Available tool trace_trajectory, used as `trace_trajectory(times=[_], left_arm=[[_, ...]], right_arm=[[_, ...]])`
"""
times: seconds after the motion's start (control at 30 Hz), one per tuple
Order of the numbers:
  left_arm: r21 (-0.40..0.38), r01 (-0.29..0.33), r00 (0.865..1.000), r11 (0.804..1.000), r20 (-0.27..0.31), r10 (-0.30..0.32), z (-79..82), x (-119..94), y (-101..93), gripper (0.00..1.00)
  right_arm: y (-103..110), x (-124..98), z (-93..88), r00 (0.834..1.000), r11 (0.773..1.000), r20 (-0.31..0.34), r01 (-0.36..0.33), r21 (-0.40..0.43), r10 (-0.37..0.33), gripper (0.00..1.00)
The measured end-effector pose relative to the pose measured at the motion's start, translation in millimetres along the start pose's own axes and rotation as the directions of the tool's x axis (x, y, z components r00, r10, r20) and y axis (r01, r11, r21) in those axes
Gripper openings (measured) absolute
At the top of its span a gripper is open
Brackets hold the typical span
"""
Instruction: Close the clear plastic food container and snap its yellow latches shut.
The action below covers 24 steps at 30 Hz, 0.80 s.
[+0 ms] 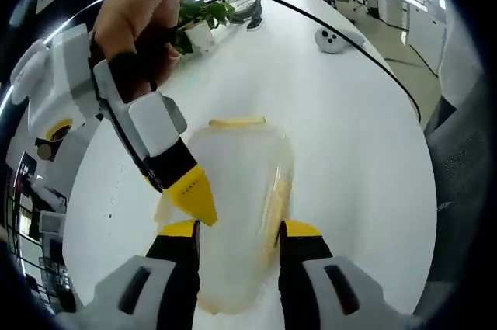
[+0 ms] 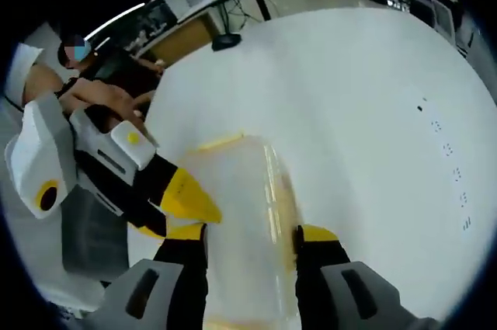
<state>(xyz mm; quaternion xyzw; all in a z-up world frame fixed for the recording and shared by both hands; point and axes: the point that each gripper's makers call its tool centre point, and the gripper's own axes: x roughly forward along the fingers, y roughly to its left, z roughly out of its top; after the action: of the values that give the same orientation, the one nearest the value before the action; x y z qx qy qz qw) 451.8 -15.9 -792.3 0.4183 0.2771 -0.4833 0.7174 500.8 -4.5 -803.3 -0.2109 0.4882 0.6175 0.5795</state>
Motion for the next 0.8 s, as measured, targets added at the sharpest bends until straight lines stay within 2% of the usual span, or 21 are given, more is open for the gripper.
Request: trace_trajectory(times=[0.07, 0.17, 0.47, 0.67, 0.8], left_arm=[[0.007, -0.008, 1.0, 1.0, -0.009, 0.008, -0.1, 0.9, -0.7, 0.38], [0.007, -0.001, 1.0, 1.0, 0.004, 0.001, -1.4, 0.7, 2.1, 0.38], [0.032, -0.021, 1.0, 0.999, 0.009, 0.021, 0.4, 5.4, 1.4, 0.41], [0.066, -0.047, 0.999, 0.997, 0.013, 0.047, 0.2, 7.1, 0.6, 0.42], [0.053, -0.042, 0.999, 0.998, 0.02, 0.041, 1.8, 6.4, 1.0, 0.43]], right_arm=[[0.2, 0.0, 0.3, 0.999, 1.0, -0.025, -0.025, -0.001, 0.025, 0.4], [1.2, 0.9, 1.0, 0.999, 1.0, -0.042, -0.023, -0.002, 0.023, 0.41], [-2.1, -0.5, 2.5, 1.0, 0.999, 0.022, -0.001, 0.039, 0.0, 0.44], [0.2, 0.5, 2.9, 0.999, 0.999, 0.027, 0.032, 0.038, -0.033, 0.51], [0.1, 0.1, 3.9, 0.998, 0.998, 0.039, 0.049, 0.028, -0.051, 0.52]])
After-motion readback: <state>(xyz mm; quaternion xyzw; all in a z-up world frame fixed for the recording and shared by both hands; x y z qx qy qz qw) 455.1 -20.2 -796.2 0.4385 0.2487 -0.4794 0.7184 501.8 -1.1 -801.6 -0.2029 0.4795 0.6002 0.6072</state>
